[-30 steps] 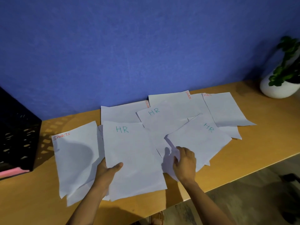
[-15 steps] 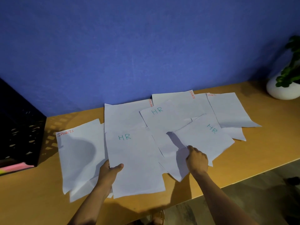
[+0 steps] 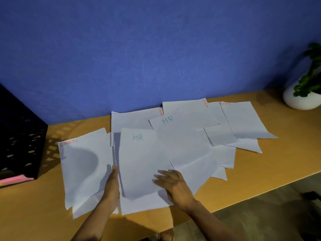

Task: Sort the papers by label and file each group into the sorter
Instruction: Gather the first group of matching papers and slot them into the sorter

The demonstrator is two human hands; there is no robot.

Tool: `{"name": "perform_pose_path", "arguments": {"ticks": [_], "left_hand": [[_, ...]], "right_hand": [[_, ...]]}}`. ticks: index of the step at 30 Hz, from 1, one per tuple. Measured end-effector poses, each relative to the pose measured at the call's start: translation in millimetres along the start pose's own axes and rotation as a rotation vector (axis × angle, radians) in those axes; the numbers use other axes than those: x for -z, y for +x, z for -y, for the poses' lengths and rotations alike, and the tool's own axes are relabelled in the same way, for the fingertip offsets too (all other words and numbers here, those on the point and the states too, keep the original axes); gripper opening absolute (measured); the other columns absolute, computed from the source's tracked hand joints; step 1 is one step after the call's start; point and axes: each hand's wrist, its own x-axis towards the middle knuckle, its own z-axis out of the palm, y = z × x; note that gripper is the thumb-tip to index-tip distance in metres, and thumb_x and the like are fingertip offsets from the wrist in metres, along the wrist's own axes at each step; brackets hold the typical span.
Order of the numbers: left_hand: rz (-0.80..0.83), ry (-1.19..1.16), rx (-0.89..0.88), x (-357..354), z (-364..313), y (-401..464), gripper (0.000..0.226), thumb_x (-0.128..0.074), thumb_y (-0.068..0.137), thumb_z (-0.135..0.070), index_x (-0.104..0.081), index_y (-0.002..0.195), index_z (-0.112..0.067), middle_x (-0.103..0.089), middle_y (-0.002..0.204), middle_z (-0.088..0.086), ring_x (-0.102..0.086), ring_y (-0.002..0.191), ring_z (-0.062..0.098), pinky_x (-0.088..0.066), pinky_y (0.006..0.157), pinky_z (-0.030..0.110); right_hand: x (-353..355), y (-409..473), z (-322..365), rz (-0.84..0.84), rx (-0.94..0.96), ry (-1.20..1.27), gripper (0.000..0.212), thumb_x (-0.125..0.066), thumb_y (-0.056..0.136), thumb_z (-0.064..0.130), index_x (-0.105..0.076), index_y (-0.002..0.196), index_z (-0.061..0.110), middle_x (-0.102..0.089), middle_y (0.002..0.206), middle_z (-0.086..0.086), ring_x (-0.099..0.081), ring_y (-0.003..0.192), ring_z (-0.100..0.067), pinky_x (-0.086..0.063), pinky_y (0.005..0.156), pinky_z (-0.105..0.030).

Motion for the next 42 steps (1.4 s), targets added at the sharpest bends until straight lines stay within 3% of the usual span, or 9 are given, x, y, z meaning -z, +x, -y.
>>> {"name": "perform_pose_path", "arguments": {"ticks": [2,5,8,12,14,17,21,28,42], "left_hand": [[0.122,-0.108,0.039,-1,-2,-3,0.057,-0.036,0.087,-0.071,-0.055,0.126,-0.034,-0.067,0.118,-0.002,-0.061,0.108,0.024,-0.054,0.079,0.042],[0.081,-0.019,0.012,-1,3,-4,0.049,-0.051,0.088,-0.062,-0.051,0.126,-0.031,-0.061,0.123,-0.001,-0.054,0.116,0.027,-0.043,0.101,0.049],[-0.027,0.246,-0.132,-2,9,-3,0.035,-0.068,0.088,-0.035,-0.05,0.117,-0.025,-0.061,0.118,0.003,-0.055,0.106,0.026,-0.045,0.092,0.043],[-0.056,0.282,-0.174,-4,14,-3,0.035,-0.07,0.086,-0.011,-0.054,0.117,-0.016,-0.065,0.112,0.009,-0.061,0.099,0.028,-0.051,0.087,0.04],[-0.062,0.296,-0.195,-4,15,-2,0.035,-0.069,0.086,-0.007,-0.054,0.116,-0.015,-0.066,0.109,0.008,-0.061,0.093,0.025,-0.05,0.084,0.037],[-0.063,0.31,-0.238,-3,13,-3,0.034,-0.068,0.087,-0.005,-0.053,0.114,-0.018,-0.064,0.106,0.004,-0.06,0.097,0.025,-0.048,0.085,0.036],[-0.065,0.327,-0.266,-2,7,-7,0.034,-0.066,0.088,-0.005,-0.052,0.116,-0.02,-0.063,0.106,0.001,-0.057,0.1,0.024,-0.047,0.089,0.037],[-0.072,0.338,-0.296,-1,4,-8,0.037,-0.065,0.09,-0.006,-0.049,0.119,-0.022,-0.06,0.113,0.004,-0.055,0.106,0.025,-0.046,0.093,0.041],[-0.071,0.347,-0.297,-3,0,-7,0.041,-0.064,0.091,-0.009,-0.048,0.127,-0.02,-0.059,0.12,0.003,-0.054,0.111,0.026,-0.045,0.1,0.047]], "right_hand": [[-8,-6,-1,0.099,-0.007,0.034,0.045,-0.038,0.093,0.017,-0.061,0.131,0.027,-0.056,0.141,0.007,-0.04,0.139,-0.014,-0.031,0.113,-0.042],[-11,-10,-4,0.196,-0.034,0.114,0.042,-0.042,0.096,0.018,-0.058,0.134,0.026,-0.048,0.148,0.004,-0.028,0.145,-0.015,-0.021,0.118,-0.045],[-9,-9,-8,0.237,-0.028,0.186,0.041,-0.052,0.099,0.023,-0.051,0.14,0.024,-0.038,0.154,0.001,-0.018,0.148,-0.014,-0.013,0.121,-0.041],[3,-3,-8,0.308,-0.12,0.317,0.08,-0.055,0.085,0.065,-0.02,0.152,0.039,-0.018,0.16,0.015,-0.001,0.147,0.003,-0.003,0.12,-0.022],[7,1,-11,0.152,-0.189,0.374,0.076,-0.057,0.085,0.064,-0.026,0.15,0.037,-0.026,0.154,0.016,-0.01,0.144,0.006,-0.008,0.116,-0.012],[9,5,-31,-0.032,-0.393,0.269,0.059,-0.061,0.093,0.041,-0.045,0.142,0.012,-0.048,0.145,-0.003,-0.038,0.139,-0.018,-0.022,0.114,-0.014],[5,8,-67,0.085,-0.594,-0.025,0.059,-0.056,0.095,0.031,-0.036,0.146,0.008,-0.043,0.148,-0.011,-0.037,0.139,-0.025,-0.03,0.114,-0.03],[-6,18,-81,0.345,-0.696,-0.126,0.09,-0.057,0.083,0.063,-0.015,0.152,0.024,-0.021,0.158,-0.003,-0.019,0.145,-0.029,-0.024,0.116,-0.048],[1,24,-89,0.111,-0.718,-0.158,0.036,-0.049,0.099,0.017,-0.053,0.133,0.027,-0.067,0.123,0.001,-0.063,0.112,-0.018,-0.048,0.1,-0.032]]}}
